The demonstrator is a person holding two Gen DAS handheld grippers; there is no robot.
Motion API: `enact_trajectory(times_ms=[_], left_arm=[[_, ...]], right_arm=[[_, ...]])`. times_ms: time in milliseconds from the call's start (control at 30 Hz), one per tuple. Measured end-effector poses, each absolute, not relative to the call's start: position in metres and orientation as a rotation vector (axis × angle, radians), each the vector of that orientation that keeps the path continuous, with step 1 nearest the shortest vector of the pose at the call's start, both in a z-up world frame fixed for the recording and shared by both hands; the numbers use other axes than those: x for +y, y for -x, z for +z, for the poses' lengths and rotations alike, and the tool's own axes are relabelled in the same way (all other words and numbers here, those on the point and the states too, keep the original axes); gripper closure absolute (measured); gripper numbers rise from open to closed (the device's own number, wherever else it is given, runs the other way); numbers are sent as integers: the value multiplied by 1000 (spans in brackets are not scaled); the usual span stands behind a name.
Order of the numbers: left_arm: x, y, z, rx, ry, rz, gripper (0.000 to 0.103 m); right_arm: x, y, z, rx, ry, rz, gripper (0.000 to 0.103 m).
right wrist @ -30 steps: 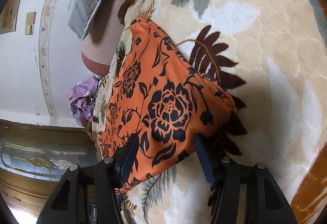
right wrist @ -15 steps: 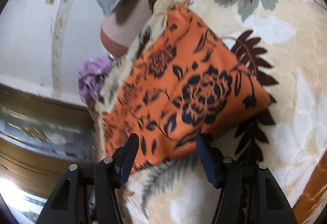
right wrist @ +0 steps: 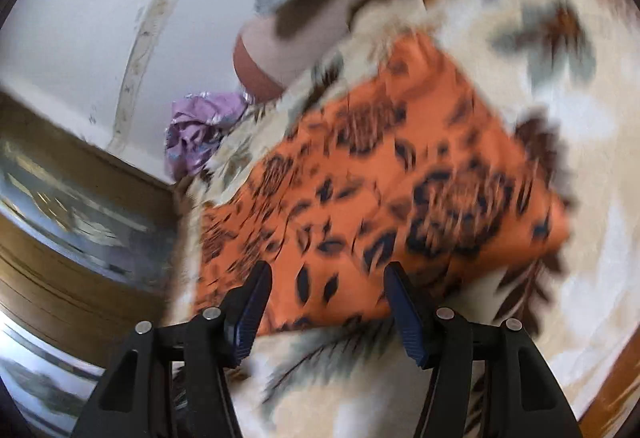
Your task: Fold small clothes
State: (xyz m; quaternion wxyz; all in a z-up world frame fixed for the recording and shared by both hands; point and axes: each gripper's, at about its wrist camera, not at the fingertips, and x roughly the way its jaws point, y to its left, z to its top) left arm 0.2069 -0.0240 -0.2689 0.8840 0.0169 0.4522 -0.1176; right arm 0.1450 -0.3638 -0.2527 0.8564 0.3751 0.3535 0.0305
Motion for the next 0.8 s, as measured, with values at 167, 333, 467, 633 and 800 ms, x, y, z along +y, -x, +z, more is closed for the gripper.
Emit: enact_trajectory(times_ms=[167,333,467,633,800], left_arm=[[-26,-210,-272,950,-54,-232,3],[-27,-212,-274,956,-55,-230,3],[-27,-211,-273,952,-63,-227,3],[-26,-210,-272,942,-68,-219,3],[-25,-206,-269,929,-83,-221,3]], right_arm=[[-356,-165,-268,842,-631,-44,60],[-356,-176,-285,934,-631,-53,60],[-364,-170,-285,924,-710,-15,60],[-373,-155,-279,902,-810,59,53],[-376,-149,-284,927,-913,119,49]])
